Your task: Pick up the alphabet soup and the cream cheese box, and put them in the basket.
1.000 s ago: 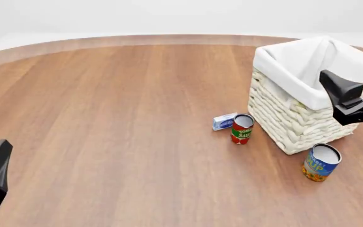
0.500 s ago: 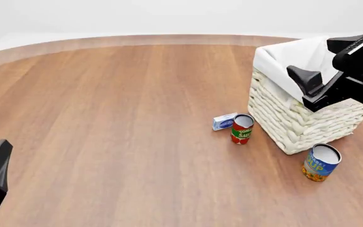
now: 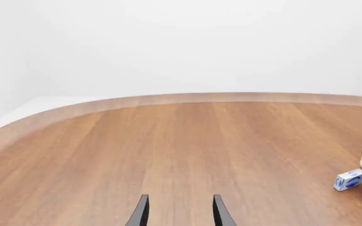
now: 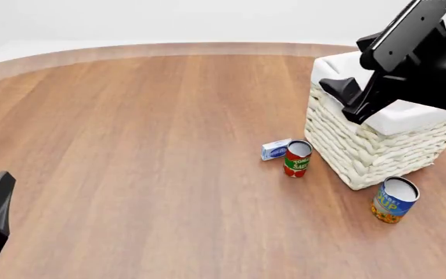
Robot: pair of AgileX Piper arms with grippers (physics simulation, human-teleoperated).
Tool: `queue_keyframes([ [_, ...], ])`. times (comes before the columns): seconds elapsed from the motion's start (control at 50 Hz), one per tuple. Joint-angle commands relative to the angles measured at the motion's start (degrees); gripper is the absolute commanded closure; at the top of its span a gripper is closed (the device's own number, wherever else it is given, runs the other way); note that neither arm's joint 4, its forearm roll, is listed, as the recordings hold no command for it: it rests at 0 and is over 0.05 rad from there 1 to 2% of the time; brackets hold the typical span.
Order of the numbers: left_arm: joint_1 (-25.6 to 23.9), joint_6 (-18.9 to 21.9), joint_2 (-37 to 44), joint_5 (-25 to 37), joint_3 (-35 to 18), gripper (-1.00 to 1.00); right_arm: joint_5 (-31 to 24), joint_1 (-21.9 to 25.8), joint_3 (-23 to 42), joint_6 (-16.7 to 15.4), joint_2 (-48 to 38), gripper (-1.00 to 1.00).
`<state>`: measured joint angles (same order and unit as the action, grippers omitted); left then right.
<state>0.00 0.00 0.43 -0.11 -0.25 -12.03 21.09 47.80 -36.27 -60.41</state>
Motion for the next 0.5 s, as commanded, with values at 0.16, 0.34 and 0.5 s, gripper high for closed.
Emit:
queue_keyframes([
  [0.16,0.0,0.0,0.0,0.0,0.0,-1.0,-11.4,4.6,10.0,-3.7,-5.9,-1.0],
  [0.34,0.0,0.0,0.0,0.0,0.0,-1.0,-15.9,5.9,15.3,-7.9,-9.8,-1.0],
  [0.5,0.0,0.0,0.0,0.0,0.0,-1.0,-19.7,7.4,19.3,-9.2,-12.4,-1.0],
])
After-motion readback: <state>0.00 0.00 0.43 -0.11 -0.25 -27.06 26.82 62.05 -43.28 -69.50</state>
